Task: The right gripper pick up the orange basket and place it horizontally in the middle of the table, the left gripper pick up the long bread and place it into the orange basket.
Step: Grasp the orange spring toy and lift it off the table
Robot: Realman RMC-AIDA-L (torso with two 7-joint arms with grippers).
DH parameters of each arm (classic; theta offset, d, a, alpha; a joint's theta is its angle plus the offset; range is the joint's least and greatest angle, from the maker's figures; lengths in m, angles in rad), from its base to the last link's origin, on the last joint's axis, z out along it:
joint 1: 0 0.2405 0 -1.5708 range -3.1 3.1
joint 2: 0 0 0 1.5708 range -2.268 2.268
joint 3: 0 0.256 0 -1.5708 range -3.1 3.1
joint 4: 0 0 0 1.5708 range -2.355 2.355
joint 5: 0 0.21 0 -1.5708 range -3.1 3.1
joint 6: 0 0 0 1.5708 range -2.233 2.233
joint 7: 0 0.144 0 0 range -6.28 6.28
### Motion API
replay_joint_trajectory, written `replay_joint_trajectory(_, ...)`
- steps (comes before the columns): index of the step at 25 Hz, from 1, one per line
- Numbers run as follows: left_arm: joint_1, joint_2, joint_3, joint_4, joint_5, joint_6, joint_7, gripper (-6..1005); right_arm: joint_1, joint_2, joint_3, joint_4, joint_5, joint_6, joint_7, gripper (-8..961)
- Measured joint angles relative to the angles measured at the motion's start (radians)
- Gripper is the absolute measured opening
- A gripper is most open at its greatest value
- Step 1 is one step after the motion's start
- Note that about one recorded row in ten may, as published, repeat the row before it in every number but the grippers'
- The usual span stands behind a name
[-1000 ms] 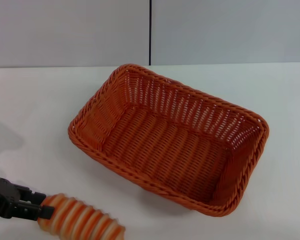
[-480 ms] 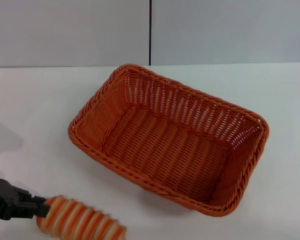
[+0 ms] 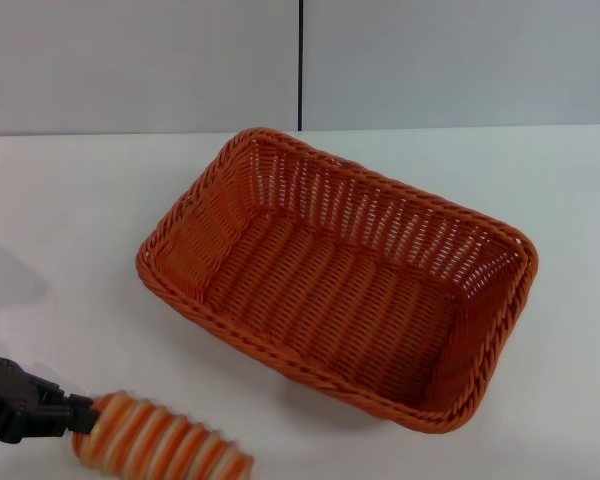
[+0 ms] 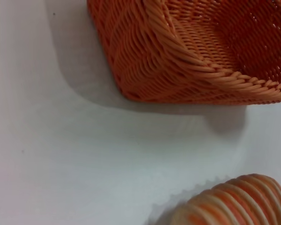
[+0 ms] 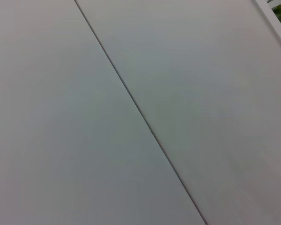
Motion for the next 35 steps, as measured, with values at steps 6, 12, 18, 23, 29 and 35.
replay_joint_trajectory(6, 0.0, 0.0, -0.001, 0.002, 0.0, 0.002, 0.007, 169, 0.0, 0.0, 0.0, 0.0, 0.004, 0.0, 0.0, 681)
replay_joint_trajectory(12, 0.0, 0.003, -0.002, 0.002, -0.004, 0.003, 0.007, 124, 0.0, 0.0, 0.0, 0.0, 0.005, 0.0, 0.0, 682)
replay_joint_trajectory(18, -0.003, 0.003, -0.003, 0.0, -0.005, 0.012, 0.007, 58, 0.003, 0.0, 0.001, 0.0, 0.005, -0.001, 0.0, 682)
replay_joint_trajectory(23, -0.004, -0.001, -0.002, 0.005, -0.007, 0.036, 0.019, 43, 0.003, 0.006, 0.002, 0.0, 0.005, 0.005, 0.006, 682)
replay_joint_trajectory(29, -0.01, -0.002, -0.009, 0.002, -0.03, 0.082, 0.038, 38, 0.005, 0.009, 0.002, -0.002, 0.006, 0.006, 0.007, 682)
replay_joint_trajectory(35, -0.011, 0.018, -0.044, 0.008, -0.226, 0.157, 0.053, 34, 0.006, 0.009, -0.002, -0.01, 0.004, 0.006, 0.008, 681)
